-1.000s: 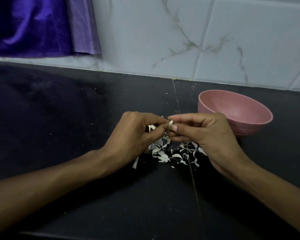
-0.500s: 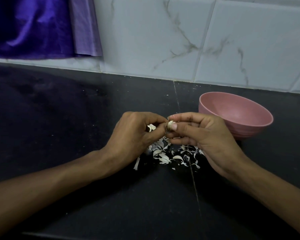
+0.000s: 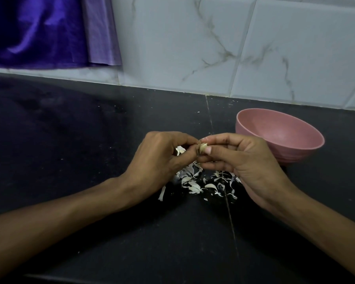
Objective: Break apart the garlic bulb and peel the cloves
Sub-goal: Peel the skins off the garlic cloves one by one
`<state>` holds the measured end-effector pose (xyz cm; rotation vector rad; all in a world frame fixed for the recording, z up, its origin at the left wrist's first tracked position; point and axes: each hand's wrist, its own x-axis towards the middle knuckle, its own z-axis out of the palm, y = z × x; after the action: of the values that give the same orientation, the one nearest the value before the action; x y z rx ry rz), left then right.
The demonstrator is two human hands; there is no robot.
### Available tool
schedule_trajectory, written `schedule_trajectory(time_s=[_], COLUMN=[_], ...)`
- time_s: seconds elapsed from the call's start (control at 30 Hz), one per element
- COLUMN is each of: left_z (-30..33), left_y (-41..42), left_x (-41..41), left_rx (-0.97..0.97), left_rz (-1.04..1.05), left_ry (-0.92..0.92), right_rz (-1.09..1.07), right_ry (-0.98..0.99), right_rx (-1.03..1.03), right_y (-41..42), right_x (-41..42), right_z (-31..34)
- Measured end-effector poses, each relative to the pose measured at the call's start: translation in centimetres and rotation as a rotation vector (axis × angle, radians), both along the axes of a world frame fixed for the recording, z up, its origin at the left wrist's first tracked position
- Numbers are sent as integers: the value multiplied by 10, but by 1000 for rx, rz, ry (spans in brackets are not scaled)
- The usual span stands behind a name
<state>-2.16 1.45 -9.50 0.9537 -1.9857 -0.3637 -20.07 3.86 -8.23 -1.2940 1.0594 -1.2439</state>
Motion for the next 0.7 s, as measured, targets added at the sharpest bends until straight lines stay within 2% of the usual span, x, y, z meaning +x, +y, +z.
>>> schedule_trajectory(time_s=[0.27,0.47,0.7], left_z=[1,0,1], left_y=[-1,-3,1], left_x=[-1,0,0], left_rx=[227,292,118], left_rz=[-48,-57,-73], left_ry=[141,186,18], right_rz=[20,45,35], right_ry=[-62,-91,-76], right_rx=[37,69,60], right_y=[2,1,0], right_x=[0,-2,-4], right_z=[2,3,1])
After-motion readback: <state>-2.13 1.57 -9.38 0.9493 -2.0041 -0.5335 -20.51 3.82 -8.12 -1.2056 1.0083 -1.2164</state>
